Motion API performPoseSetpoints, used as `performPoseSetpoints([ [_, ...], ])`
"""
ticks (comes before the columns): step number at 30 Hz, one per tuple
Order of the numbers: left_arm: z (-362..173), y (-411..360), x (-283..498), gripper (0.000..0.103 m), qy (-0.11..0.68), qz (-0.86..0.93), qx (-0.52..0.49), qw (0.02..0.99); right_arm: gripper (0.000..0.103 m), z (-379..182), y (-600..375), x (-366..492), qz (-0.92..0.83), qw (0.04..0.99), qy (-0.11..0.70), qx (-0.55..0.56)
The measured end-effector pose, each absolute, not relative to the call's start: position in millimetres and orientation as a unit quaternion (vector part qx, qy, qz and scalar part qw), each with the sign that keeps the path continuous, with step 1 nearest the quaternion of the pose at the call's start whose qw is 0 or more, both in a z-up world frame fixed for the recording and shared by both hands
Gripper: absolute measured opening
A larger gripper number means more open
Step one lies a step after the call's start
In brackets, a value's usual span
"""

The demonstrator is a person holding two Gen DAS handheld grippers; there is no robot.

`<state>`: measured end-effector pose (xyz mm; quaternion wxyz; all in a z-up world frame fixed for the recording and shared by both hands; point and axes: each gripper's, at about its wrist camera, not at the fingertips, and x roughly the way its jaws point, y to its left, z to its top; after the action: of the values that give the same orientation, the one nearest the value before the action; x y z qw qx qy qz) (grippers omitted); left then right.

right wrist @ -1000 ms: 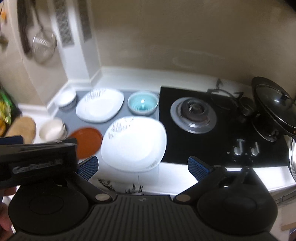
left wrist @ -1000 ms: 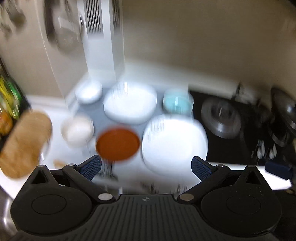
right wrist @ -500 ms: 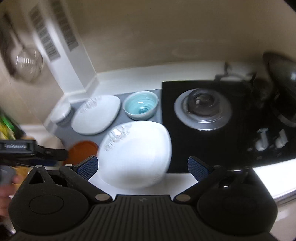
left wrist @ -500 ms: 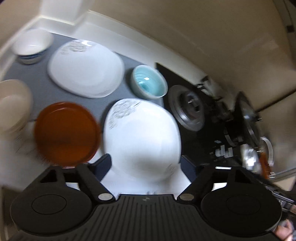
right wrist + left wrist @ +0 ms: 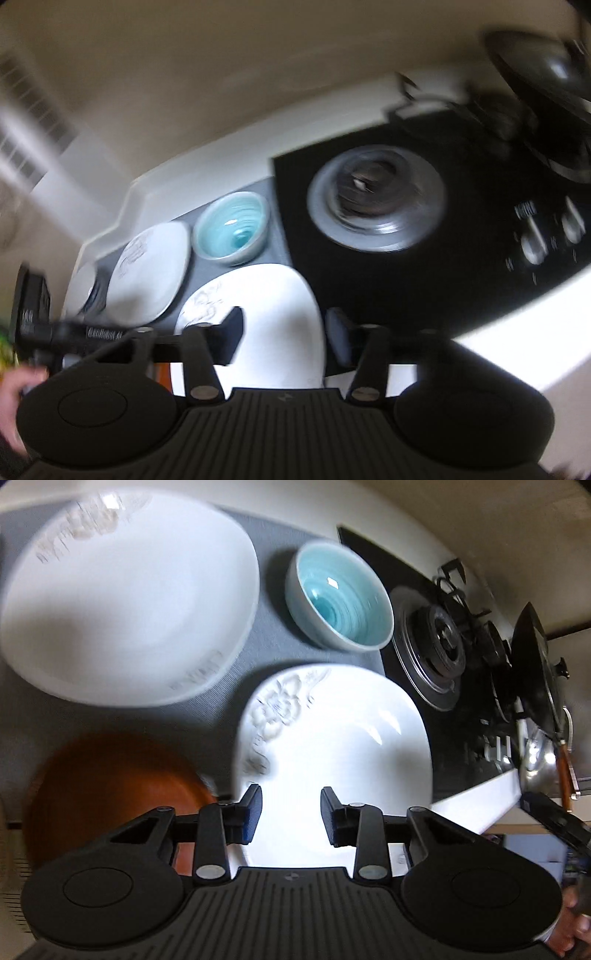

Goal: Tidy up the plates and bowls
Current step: 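Move the left gripper to the flowered white plate and grasp its rim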

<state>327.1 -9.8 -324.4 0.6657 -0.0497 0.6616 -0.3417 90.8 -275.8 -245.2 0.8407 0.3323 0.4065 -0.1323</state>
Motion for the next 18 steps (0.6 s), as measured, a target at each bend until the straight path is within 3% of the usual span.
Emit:
performPoseSetpoints([
  [5, -327, -12, 333, 0.029, 0.662, -0.299, -0.048, 0.685, 0.054, -262, -296, 102, -0.122, 0.833, 0.424, 0.333],
  [7, -320, -8, 334, 0.029, 0.655, -0.297, -0.059, 0.692, 0.074, -263, -300, 105, -0.111, 0.834, 0.424, 0.334],
  [9, -316, -5, 332, 0.029, 0.648, -0.292, -0.047, 0.702, 0.088, -264, -299, 110, -0.1, 0.843, 0.424, 0.316],
  [13, -323, -5, 334, 0.046, 0.651, -0.276, -0.028, 0.706, 0.087, -277, -299, 118, -0.09, 0.841, 0.435, 0.309],
  [18, -342, -19, 334, 0.047, 0.678, -0.289, -0.017, 0.676, 0.076, -303, -298, 124, -0.117, 0.826, 0.446, 0.324],
])
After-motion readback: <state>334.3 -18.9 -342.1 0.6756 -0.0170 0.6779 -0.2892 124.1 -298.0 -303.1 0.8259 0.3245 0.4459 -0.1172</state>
